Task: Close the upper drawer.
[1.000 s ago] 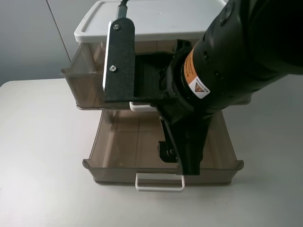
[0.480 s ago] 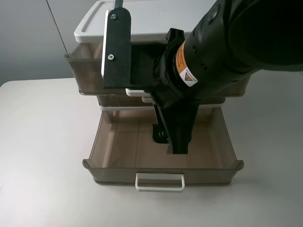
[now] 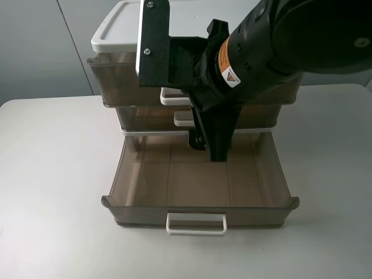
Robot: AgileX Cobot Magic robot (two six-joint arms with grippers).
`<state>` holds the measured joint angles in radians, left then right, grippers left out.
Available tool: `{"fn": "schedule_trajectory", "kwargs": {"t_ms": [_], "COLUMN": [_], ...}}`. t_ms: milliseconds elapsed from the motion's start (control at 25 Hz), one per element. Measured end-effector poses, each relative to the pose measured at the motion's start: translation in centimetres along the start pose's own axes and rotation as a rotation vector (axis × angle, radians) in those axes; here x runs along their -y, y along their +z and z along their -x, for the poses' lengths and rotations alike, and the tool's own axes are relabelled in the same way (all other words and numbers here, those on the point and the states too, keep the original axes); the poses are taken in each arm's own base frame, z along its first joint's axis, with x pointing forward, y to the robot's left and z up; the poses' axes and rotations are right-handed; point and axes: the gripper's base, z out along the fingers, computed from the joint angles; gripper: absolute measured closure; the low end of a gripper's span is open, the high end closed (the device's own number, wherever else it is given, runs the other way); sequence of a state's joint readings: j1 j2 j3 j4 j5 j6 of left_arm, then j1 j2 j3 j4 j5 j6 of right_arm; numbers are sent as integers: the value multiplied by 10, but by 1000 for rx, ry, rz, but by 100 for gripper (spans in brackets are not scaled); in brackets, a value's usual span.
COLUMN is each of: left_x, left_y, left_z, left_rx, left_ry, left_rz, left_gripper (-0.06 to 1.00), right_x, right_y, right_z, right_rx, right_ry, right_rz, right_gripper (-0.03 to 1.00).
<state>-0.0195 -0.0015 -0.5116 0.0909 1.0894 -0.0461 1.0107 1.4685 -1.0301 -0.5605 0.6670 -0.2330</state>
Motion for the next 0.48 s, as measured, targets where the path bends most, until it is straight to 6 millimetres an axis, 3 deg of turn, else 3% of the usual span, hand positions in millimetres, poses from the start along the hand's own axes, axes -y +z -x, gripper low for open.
{"fn": "schedule_trajectory", "kwargs": {"t_ms": [480], "left_x": [0], "left_y": [0], "left_z": [0], "left_rx": [0], "left_ry": [2], "left_rz": [0], "left_gripper": [20], "right_x": [13], "right_y": [6], "right_z": [-1], "right_rx": [55], "right_ry": [-17], "right_rz": [-61], "right_gripper": [33]}}
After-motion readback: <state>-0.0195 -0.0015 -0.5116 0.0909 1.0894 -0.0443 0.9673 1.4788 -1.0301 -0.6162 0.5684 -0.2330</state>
